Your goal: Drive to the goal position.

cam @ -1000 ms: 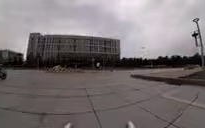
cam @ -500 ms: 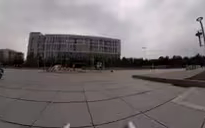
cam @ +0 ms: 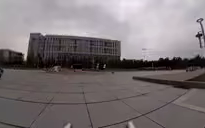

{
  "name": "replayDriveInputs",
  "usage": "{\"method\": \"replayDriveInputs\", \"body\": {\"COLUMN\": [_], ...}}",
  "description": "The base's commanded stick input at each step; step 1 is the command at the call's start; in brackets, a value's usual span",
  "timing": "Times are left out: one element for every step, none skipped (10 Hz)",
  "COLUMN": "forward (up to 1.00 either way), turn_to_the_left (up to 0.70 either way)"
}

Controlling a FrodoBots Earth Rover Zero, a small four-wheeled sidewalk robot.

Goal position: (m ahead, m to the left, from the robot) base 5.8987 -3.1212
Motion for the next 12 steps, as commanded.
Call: {"method": "replayDriveInputs", "body": {"forward": [0.70, 0.70, 0.70, 0.70, 0.70, 0.70, 0.70, 0.70, 0.70, 0.70, 0.70, 0.70], "turn_to_the_left": [0.00, 0.00, 0.00, 0.00, 0.00, 0.00, 0.00, 0.00, 0.00, 0.00, 0.00, -0.05]}}
